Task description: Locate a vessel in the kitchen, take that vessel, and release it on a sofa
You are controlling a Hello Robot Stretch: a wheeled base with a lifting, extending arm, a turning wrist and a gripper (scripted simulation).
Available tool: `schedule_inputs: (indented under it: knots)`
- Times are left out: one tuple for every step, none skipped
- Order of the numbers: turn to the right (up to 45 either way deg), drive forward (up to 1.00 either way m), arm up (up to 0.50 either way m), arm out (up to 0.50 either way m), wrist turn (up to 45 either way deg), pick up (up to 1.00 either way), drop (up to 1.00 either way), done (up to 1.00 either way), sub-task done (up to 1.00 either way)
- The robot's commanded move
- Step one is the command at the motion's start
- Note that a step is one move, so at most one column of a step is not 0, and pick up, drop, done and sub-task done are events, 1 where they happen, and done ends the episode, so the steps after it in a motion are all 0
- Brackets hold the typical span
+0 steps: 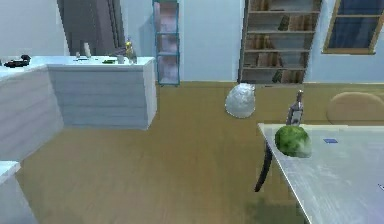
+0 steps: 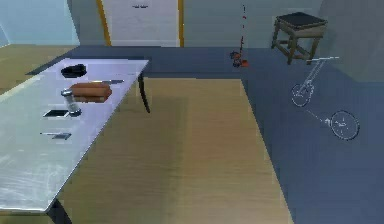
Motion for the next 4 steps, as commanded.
schedule_inputs:
  knots:
    - [-3.0, 0.00, 0.00, 0.00, 0.0, 0.00, 0.00, 0.00, 0.00]
    - [-12.0, 0.00, 0.00, 0.00, 0.0, 0.00, 0.00, 0.00, 0.00]
    - [0.0, 0.45, 0.00, 0.00, 0.0, 0.00, 0.00, 0.00, 0.00]
    - [12.0, 0.00, 0.00, 0.00, 0.0, 0.00, 0.00, 0.00, 0.00]
